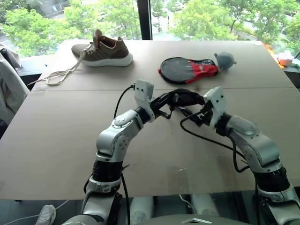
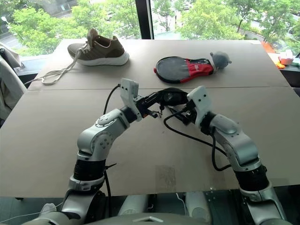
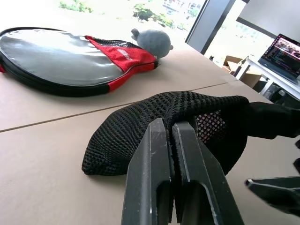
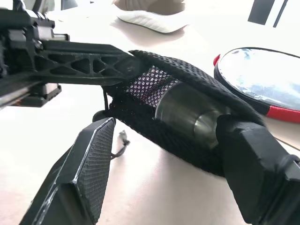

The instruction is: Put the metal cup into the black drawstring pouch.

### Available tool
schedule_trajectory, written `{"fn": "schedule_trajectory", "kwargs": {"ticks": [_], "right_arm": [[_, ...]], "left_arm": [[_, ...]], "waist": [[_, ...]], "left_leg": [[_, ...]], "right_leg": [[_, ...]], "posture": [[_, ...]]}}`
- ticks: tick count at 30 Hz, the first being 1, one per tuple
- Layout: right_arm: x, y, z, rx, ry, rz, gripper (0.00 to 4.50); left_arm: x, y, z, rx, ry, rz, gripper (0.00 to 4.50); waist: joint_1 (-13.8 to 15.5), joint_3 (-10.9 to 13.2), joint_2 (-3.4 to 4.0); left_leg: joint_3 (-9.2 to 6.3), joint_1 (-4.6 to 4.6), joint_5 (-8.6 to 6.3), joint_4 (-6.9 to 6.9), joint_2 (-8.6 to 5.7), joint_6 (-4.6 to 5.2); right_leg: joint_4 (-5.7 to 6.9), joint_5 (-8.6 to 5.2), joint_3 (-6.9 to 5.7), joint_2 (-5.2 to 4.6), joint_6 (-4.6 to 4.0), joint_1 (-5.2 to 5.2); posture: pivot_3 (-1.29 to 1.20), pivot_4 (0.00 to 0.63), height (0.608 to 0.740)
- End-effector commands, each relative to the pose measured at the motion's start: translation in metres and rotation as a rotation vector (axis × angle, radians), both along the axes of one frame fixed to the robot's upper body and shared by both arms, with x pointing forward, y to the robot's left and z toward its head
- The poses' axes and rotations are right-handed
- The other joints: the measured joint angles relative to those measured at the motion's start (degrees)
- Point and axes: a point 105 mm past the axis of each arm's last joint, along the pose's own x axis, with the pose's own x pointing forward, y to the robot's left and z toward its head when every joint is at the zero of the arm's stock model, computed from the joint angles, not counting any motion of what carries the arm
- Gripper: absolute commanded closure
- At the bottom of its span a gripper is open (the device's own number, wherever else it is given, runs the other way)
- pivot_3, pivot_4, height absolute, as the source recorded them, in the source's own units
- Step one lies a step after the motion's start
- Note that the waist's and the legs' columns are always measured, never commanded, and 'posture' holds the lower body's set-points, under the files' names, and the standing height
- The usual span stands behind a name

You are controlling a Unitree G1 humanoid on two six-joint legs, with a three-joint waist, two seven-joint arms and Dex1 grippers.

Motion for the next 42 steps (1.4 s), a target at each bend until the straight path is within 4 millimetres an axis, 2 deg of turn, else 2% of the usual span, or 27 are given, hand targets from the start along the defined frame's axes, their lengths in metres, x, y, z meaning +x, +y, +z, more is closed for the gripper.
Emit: {"fn": "schedule_trajectory", "kwargs": {"ticks": [1,4,6,9,11,16,21,29,36,39,42], "right_arm": [[-0.023,-0.001,0.019,0.167,0.072,0.114,0.93],[-0.033,-0.005,0.013,0.194,0.125,0.140,0.93],[-0.035,-0.004,-0.010,0.116,0.186,0.130,0.93],[-0.016,-0.004,-0.041,-0.080,0.159,0.024,0.93],[-0.006,-0.001,-0.049,-0.134,0.134,-0.013,0.93],[0.016,0.031,-0.046,-0.082,0.067,-0.043,0.93],[0.017,0.067,-0.045,0.027,0.108,0.016,0.93],[0.048,0.086,-0.047,0.110,0.140,-0.112,0.93],[0.058,0.103,-0.049,0.140,0.162,-0.119,0.93],[0.063,0.106,-0.050,0.147,0.157,-0.131,1.70],[0.067,0.106,-0.050,0.174,0.160,-0.150,3.02]], "left_arm": [[0.005,-0.002,0.019,-0.075,-0.034,0.019,4.50],[0.014,0.000,0.037,-0.245,0.007,0.060,4.50],[0.017,0.001,0.044,-0.381,0.066,0.071,4.50],[0.018,0.000,0.044,-0.468,0.139,0.072,4.50],[0.018,0.000,0.043,-0.496,0.177,0.073,4.50],[0.021,0.001,0.045,-0.588,0.263,0.086,4.50],[0.022,-0.002,0.045,-0.564,0.287,0.088,4.50],[0.016,-0.010,0.042,-0.557,0.310,0.066,4.50],[0.016,-0.010,0.043,-0.556,0.308,0.065,4.50],[0.016,-0.009,0.044,-0.558,0.303,0.069,4.50],[0.016,-0.009,0.045,-0.556,0.300,0.071,4.50]], "waist": [[0.3,0.0,-0.02],[0.4,0.0,-0.07],[0.3,0.0,-0.07],[-0.2,0.0,-0.09],[-0.3,0.0,-0.10],[-0.1,0.0,-0.12],[0.2,0.0,-0.14],[0.0,0.1,-0.17],[-0.1,0.1,-0.17],[-0.1,0.1,-0.17],[-0.1,0.1,-0.17]], "left_leg": [[-0.03,-0.01,0.00,0.00,0.01,0.00],[-0.08,-0.08,0.00,0.04,0.01,0.01],[-0.07,-0.09,0.00,0.06,-0.01,0.01],[-0.01,-0.08,0.00,0.06,-0.02,0.01],[0.09,-0.02,0.00,0.06,-0.01,0.01],[0.09,-0.03,0.01,0.08,0.01,-0.01],[0.06,-0.07,0.02,0.08,-0.02,-0.04],[-0.02,-0.06,0.04,0.07,-0.06,-0.10],[0.01,-0.05,0.07,0.02,-0.06,-0.14],[0.00,-0.06,0.07,0.01,-0.06,-0.14],[-0.01,-0.05,0.07,0.00,-0.06,-0.15]], "right_leg": [[0.00,0.00,-0.02,0.00,0.00,0.00],[-0.03,0.00,-0.08,-0.03,0.00,0.01],[-0.06,0.00,-0.07,-0.03,0.02,0.01],[-0.07,0.00,-0.06,-0.03,0.02,0.01],[-0.01,0.00,0.00,0.02,0.02,0.00],[0.04,0.00,-0.06,0.11,0.01,0.00],[-0.01,0.01,-0.07,0.07,0.00,0.00],[0.02,0.02,-0.11,0.01,-0.01,0.00],[0.02,0.02,-0.12,0.02,-0.03,0.00],[0.01,0.02,-0.12,0.02,-0.03,-0.01],[0.01,0.02,-0.14,0.02,-0.03,0.00]], "posture": [[0.00,0.150,0.740],[0.00,0.150,0.740],[0.00,0.150,0.740],[0.00,0.150,0.740],[0.00,0.150,0.740],[0.00,0.150,0.740],[0.00,0.150,0.740],[0.00,0.150,0.740],[0.00,0.150,0.740],[0.00,0.150,0.740],[0.00,0.150,0.740]]}}
